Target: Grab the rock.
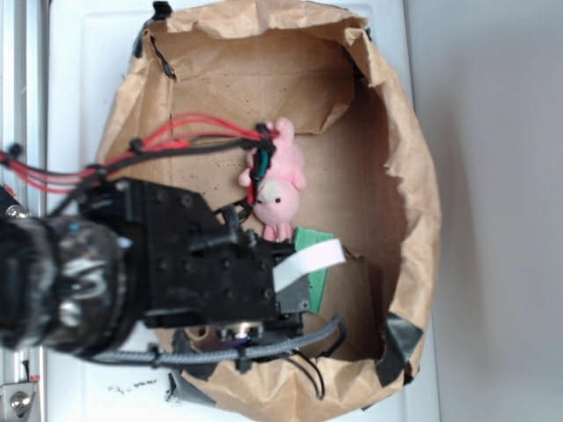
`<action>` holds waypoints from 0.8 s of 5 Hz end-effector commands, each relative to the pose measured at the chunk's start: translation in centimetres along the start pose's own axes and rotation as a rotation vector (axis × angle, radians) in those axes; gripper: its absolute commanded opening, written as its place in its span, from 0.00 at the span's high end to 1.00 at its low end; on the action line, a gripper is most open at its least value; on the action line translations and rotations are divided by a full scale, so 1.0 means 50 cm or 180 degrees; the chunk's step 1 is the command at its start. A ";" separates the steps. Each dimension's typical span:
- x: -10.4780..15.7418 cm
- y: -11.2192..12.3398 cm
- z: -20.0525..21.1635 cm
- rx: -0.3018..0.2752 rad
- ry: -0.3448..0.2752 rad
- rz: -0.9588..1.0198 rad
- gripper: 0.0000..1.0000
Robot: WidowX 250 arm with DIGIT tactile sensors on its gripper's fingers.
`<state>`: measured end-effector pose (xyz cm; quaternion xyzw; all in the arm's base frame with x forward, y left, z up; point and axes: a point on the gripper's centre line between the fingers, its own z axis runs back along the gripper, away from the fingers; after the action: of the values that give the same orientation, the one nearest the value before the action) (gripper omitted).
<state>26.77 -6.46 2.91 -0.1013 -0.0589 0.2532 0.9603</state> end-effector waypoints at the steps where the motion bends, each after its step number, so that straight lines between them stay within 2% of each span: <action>1: 0.005 -0.019 0.009 0.0131 -0.0023 -0.0005 1.00; 2: 0.020 -0.013 0.031 0.0117 -0.0029 0.0012 1.00; 3: 0.056 0.006 0.073 0.0075 -0.0105 -0.0005 1.00; 4: 0.112 0.045 0.111 0.0099 -0.0132 0.0056 1.00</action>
<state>28.65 -1.59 5.78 -0.0652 -0.0336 0.2583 0.9633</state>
